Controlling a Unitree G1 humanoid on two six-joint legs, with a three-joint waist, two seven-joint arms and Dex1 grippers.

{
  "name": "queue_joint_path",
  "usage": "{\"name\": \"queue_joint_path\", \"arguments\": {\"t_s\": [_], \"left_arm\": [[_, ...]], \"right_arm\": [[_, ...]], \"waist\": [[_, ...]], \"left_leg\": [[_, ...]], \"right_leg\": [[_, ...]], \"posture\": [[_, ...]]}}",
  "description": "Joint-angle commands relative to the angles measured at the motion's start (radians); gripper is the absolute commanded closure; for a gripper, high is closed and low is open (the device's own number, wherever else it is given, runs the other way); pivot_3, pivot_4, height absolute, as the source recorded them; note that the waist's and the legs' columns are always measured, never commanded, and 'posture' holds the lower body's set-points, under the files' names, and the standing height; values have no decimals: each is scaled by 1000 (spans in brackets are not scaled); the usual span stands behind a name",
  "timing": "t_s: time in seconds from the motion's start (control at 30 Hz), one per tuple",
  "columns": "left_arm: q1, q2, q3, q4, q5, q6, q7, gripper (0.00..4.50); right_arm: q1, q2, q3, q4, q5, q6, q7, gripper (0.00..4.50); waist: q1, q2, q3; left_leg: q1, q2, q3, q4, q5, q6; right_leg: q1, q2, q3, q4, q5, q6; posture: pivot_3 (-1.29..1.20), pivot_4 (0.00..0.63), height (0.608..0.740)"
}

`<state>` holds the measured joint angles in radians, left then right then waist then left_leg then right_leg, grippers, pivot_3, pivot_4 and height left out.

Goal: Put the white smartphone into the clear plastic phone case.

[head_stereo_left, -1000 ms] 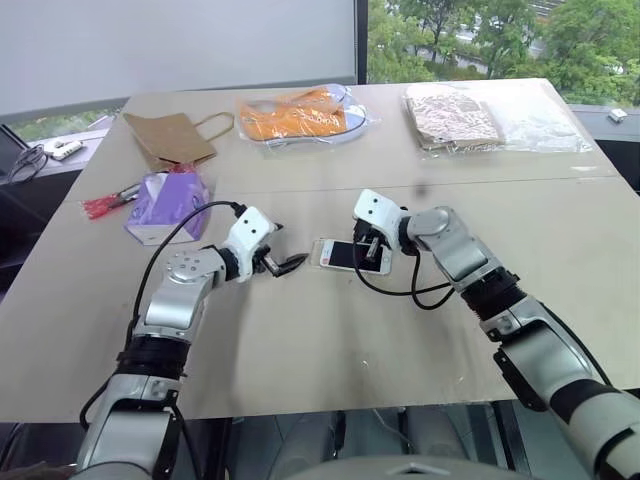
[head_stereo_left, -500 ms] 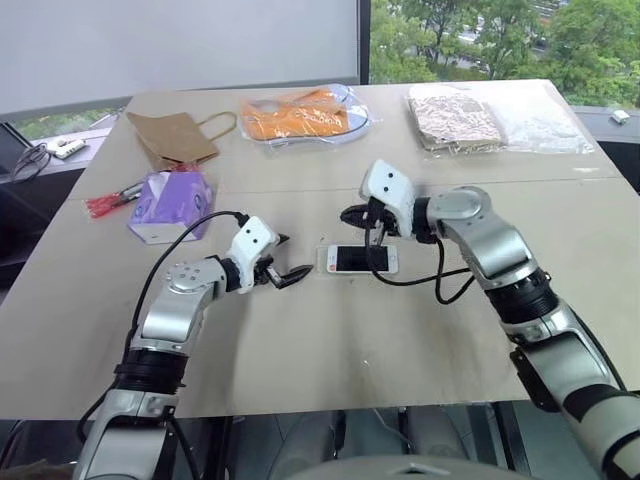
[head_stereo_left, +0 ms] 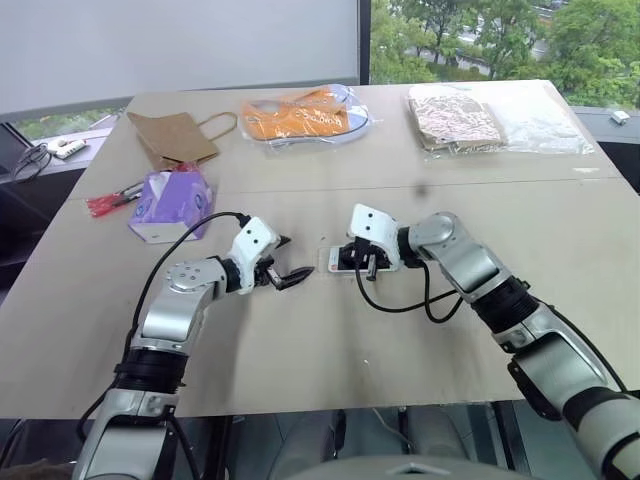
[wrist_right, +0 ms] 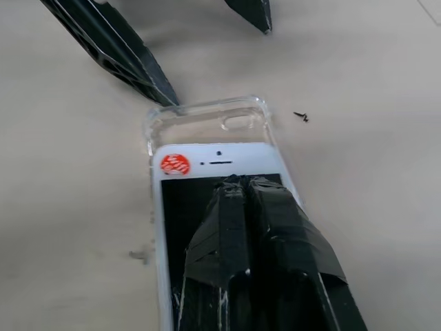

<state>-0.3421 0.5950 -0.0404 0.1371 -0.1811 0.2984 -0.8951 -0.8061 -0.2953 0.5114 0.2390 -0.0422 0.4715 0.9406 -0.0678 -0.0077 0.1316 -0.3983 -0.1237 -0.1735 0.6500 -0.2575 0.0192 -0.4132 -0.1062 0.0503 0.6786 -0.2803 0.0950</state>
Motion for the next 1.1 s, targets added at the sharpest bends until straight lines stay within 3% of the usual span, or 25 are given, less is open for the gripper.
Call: {"name": "queue_joint_path", "arguments": {"t_s": [0.03,0.4,0.6,0.97,1.1], "left_arm": [[3,14,13,-39,-11,3,-5,0],[20,12,15,-76,-15,30,5,0],[23,13,16,-89,-16,42,5,0],[14,8,12,-89,-21,53,4,0],[20,8,19,-100,-33,65,3,0]], "right_arm": [[-5,-3,65,48,-50,-51,51,4419],[49,-15,194,99,-257,-260,21,4419],[35,17,194,250,-370,-342,-90,4419],[43,47,148,345,-372,-367,-98,4419],[53,82,33,289,-285,-303,-107,4419]], "waist": [[-1,0,0],[-3,-1,-4],[2,0,-7],[26,1,-18],[27,1,-20]], "left_leg": [[0,0,0,0,0,0],[2,0,0,0,0,0],[21,1,1,-3,0,0],[23,0,0,-3,0,0],[23,1,0,-3,-1,2]], "right_leg": [[0,0,0,0,0,0],[1,0,1,0,0,0],[18,1,1,-1,0,0],[21,2,1,0,0,0],[21,2,1,0,0,0]], "posture": [[0,150,740],[0,150,740],[0,150,740],[0,150,740],[0,150,740]]}}
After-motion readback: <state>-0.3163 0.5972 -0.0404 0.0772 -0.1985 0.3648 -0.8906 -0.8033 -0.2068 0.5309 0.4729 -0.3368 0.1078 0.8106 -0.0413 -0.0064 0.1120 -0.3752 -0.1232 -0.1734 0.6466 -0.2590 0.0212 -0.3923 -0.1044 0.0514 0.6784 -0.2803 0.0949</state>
